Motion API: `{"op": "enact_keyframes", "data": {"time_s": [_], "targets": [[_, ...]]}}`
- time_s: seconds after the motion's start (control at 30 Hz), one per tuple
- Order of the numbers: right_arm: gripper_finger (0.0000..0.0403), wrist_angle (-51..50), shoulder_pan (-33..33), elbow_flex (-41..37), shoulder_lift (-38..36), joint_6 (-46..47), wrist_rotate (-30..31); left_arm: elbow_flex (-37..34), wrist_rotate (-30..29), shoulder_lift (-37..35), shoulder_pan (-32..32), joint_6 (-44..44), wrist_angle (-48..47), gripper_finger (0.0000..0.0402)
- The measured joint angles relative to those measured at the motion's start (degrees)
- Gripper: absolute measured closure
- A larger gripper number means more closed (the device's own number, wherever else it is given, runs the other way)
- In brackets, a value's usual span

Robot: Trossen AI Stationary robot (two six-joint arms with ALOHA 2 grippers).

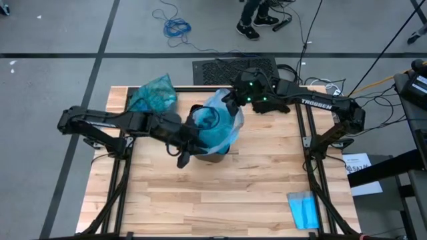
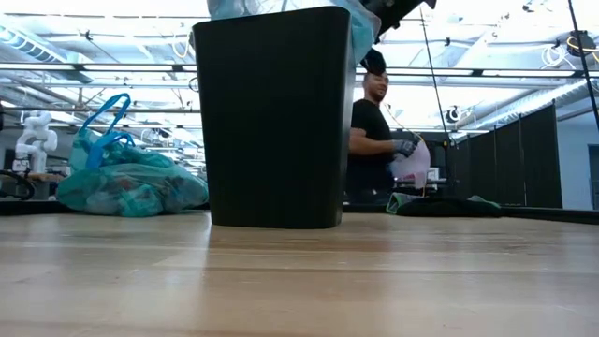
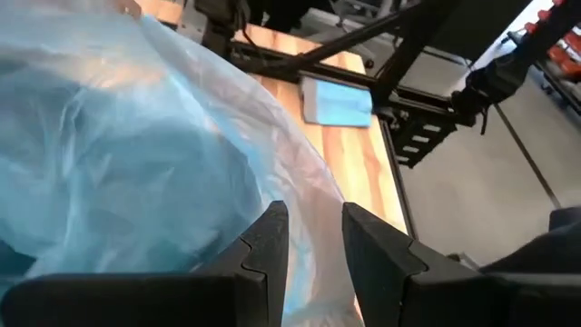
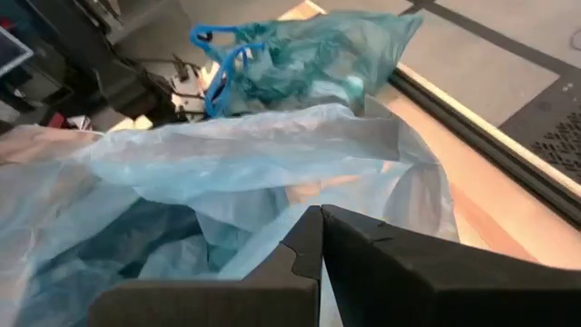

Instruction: Place trash/remove bag and relplace

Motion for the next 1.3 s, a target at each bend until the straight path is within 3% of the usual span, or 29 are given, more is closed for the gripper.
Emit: {"op": "enact_keyframes", "data": {"time_s": [0.27,0.83,1.3], "targets": [[0.0403,-1.44,-2.86,-2.74,0.02,-0.57,-2.61,0.0,-2.9,3.39,-2.81,-0.97,-1.04,0.0299],[0.0403,6.14,-2.87,-15.85,0.02,5.5,-8.05,0.24,-12.48,10.26,-4.94,-1.91,-4.15,0.0299],[0.0403,6.47,-2.87,-15.93,-9.89,5.66,-5.18,0.0,-13.24,2.29,-4.88,-2.47,-5.36,0.0299]]}}
